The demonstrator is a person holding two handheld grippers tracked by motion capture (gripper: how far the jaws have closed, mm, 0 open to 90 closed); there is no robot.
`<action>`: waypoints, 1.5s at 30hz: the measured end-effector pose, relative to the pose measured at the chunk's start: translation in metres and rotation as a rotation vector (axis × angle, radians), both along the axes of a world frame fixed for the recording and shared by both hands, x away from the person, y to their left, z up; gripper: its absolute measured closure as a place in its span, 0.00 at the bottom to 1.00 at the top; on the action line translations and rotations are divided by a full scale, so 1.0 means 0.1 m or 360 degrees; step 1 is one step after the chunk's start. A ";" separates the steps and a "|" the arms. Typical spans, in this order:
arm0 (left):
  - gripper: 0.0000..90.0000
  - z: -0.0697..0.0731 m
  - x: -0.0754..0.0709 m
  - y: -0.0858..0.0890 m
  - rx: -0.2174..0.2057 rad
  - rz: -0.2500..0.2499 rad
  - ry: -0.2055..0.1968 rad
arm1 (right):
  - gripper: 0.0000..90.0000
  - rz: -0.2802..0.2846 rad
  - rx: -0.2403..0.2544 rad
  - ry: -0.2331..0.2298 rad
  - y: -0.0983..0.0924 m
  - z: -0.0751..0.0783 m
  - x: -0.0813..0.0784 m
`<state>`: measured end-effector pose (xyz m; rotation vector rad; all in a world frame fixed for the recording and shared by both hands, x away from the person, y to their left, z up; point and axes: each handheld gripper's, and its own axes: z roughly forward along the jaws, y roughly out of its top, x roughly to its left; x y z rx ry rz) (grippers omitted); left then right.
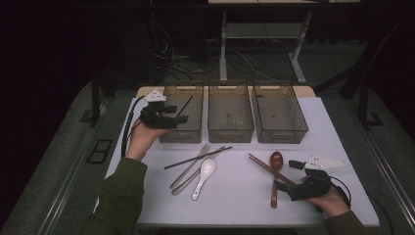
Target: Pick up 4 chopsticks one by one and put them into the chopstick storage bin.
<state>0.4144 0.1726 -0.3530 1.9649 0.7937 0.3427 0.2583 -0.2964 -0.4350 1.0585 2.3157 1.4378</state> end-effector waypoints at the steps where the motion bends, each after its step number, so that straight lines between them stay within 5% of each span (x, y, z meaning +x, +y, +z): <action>1: 0.32 0.00 -0.03 -0.01 0.0006 -0.0006 -0.0009 | 0.00 -0.0001 0.0001 0.0000 0.00 0.00 0.00; 25: 0.26 -0.42 -0.70 -0.05 0.0052 -0.0143 -0.0019 | 0.00 -0.0007 0.0001 -0.0006 -0.01 0.00 0.00; 29: 0.35 -0.54 -0.75 -0.04 0.0040 -0.0167 0.0014 | 0.00 -0.0001 -0.0004 -0.0008 0.00 0.00 -0.01; 36: 0.57 -0.67 -0.71 -0.09 0.0123 -0.0234 0.0065 | 0.00 -0.0002 -0.0002 -0.0002 0.00 0.00 -0.01; 45: 0.74 -0.83 -0.62 -0.18 0.0183 -0.0300 0.0144 | 0.00 0.0007 -0.0009 -0.0005 0.00 -0.01 0.00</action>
